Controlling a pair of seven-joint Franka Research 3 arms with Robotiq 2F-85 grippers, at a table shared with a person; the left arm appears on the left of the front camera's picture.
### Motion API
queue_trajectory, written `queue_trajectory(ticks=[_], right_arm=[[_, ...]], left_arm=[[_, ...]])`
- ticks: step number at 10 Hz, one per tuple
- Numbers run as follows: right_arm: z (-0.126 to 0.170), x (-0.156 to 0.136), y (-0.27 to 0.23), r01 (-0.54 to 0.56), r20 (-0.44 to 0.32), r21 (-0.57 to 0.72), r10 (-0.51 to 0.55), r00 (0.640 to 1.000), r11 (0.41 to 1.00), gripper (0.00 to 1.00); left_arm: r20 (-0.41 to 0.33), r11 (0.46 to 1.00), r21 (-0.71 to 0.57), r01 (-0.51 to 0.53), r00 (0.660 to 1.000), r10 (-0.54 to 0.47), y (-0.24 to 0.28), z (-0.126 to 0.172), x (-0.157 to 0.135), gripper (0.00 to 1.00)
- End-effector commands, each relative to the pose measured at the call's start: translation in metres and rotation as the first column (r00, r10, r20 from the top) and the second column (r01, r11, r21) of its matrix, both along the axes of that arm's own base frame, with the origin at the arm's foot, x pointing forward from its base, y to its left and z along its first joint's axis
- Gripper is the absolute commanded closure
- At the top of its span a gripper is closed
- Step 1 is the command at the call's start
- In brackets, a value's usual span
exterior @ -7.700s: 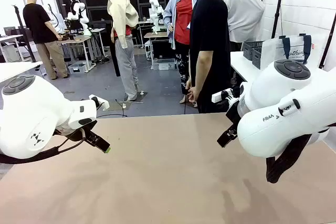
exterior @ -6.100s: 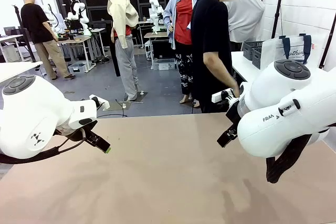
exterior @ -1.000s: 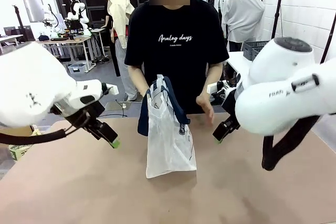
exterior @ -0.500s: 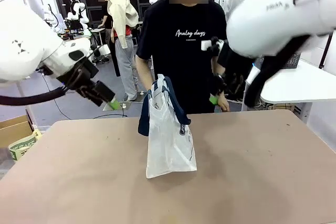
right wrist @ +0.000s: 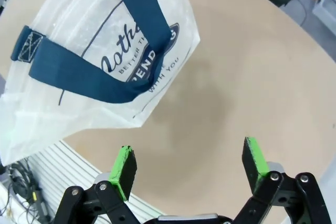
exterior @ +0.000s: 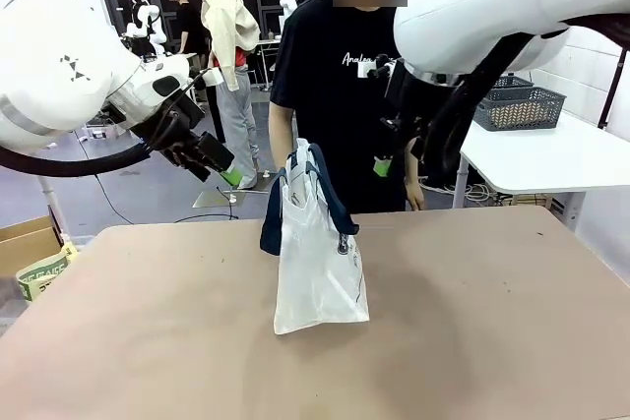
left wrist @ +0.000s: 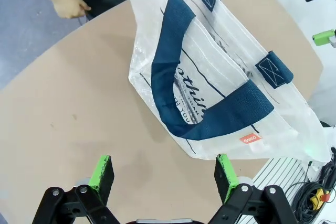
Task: Transfer purchased items from the store into the shopping bag.
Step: Open the Reusable shopping bag in the center of the table.
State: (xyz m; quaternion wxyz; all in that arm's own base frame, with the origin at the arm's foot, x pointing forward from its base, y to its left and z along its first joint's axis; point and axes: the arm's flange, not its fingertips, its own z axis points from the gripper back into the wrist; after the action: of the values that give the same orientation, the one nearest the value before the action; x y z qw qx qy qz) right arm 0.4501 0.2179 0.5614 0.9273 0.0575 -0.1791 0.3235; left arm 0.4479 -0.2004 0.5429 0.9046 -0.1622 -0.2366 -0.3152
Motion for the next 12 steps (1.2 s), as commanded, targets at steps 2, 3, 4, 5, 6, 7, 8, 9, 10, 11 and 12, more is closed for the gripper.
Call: queue_trajectory(ticks=[2,3,4,5,6,7,8,9,10,11,12], right_arm=[[0.0,0.0,0.0,0.0,0.0,0.0,0.0,1.0,1.0,0.0],[0.01,0.005,0.018,0.026,-0.028,0.043,-0.025,0.999,0.999,0.0],[0.021,0.018,0.036,0.082,-0.083,0.063,-0.077,0.994,0.995,0.0],[0.032,0.031,0.051,0.113,-0.098,0.094,-0.103,0.99,0.989,0.0],[0.041,0.044,0.067,0.114,-0.126,0.082,-0.103,0.987,0.99,0.0],[0.044,0.051,0.082,0.139,-0.135,0.061,-0.13,0.982,0.988,0.0],[0.043,0.062,0.097,0.152,-0.156,0.05,-0.143,0.977,0.987,0.0],[0.037,0.071,0.104,0.147,-0.12,0.052,-0.14,0.983,0.988,0.0],[0.038,0.045,0.082,0.125,-0.125,0.083,-0.114,0.986,0.989,0.0],[0.038,0.045,0.082,0.125,-0.125,0.083,-0.114,0.986,0.989,0.0],[0.033,0.061,0.097,0.131,-0.132,0.08,-0.12,0.984,0.988,0.0]], left_arm=[[-0.058,0.998,-0.013,-0.062,0.996,0.061,-0.011,-0.001,0.007,0.0],[-0.141,0.991,-0.033,-0.129,0.982,0.123,-0.024,0.008,0.014,0.0],[-0.202,0.979,-0.043,-0.197,0.962,0.184,-0.035,0.018,0.021,0.0],[-0.24,0.97,-0.061,-0.234,0.947,0.213,-0.044,0.029,0.032,0.0],[-0.244,0.959,-0.074,-0.272,0.938,0.247,-0.052,0.039,0.041,0.0],[-0.27,0.956,-0.077,-0.283,0.929,0.254,-0.058,0.044,0.044,0.0],[-0.289,0.96,-0.074,-0.269,0.927,0.238,-0.069,0.038,0.052,0.0],[-0.275,0.951,-0.095,-0.293,0.926,0.258,-0.071,0.037,0.055,0.0],[-0.264,0.96,-0.076,-0.269,0.934,0.241,-0.06,0.041,0.041,0.0],[-0.264,0.96,-0.076,-0.269,0.934,0.241,-0.06,0.041,0.041,0.0],[-0.273,0.959,-0.079,-0.273,0.931,0.243,-0.069,0.039,0.05,0.0]])
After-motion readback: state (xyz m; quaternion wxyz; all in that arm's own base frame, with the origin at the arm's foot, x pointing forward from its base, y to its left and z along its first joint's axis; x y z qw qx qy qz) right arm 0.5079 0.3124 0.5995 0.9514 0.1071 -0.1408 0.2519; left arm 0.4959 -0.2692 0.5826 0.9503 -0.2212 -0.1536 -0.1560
